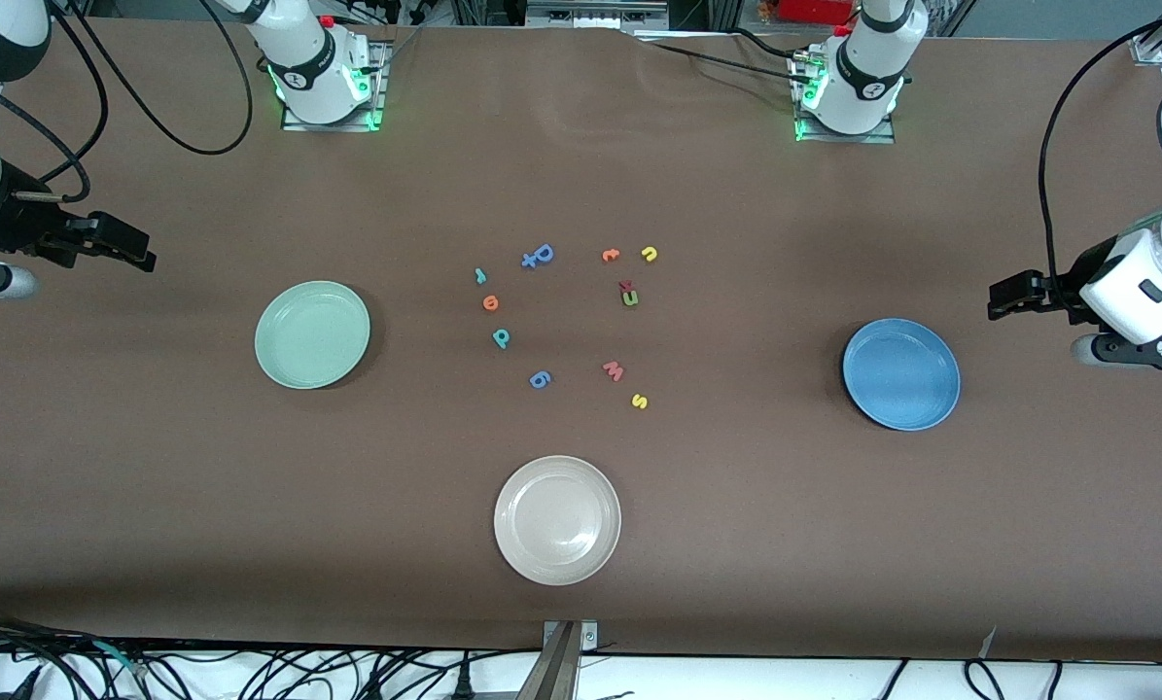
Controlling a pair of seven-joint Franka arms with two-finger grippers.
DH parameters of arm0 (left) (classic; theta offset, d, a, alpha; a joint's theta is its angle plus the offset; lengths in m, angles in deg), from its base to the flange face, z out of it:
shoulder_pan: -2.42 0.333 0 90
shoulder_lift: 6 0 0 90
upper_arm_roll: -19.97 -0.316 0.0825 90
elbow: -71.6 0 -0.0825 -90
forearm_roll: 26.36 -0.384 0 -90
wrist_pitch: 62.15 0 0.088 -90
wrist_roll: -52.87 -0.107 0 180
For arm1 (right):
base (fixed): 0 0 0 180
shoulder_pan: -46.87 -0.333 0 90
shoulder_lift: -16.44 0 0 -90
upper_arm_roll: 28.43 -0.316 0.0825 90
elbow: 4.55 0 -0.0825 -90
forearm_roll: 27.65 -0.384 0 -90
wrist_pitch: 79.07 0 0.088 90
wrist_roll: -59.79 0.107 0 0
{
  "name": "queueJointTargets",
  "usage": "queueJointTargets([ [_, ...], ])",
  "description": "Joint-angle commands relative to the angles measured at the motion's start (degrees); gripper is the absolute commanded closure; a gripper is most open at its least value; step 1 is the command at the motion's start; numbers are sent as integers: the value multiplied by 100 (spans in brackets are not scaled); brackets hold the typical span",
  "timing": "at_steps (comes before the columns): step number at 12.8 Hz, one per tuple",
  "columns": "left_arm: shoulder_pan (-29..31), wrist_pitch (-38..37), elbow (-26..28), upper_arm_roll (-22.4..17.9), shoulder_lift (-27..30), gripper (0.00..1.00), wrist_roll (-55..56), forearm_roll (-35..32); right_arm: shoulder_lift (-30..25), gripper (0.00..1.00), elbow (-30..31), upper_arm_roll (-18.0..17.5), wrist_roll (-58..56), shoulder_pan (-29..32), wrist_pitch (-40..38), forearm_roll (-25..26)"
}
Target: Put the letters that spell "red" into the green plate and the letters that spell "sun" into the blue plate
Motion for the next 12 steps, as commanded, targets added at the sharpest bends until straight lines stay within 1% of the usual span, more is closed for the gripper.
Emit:
queueJointTargets([
  [1,-19,-82,-102,8,-38,0,-42,-130,-7,0,-95,-5,18,4,-118,61],
  [4,-19,-82,-102,16,-117,0,-42,-121,-7,0,-95,-22,26,-5,-109,69],
  [12,-37,-82,-172,8,-118,0,-42,-121,-7,0,-95,-14,18,-5,-109,61],
])
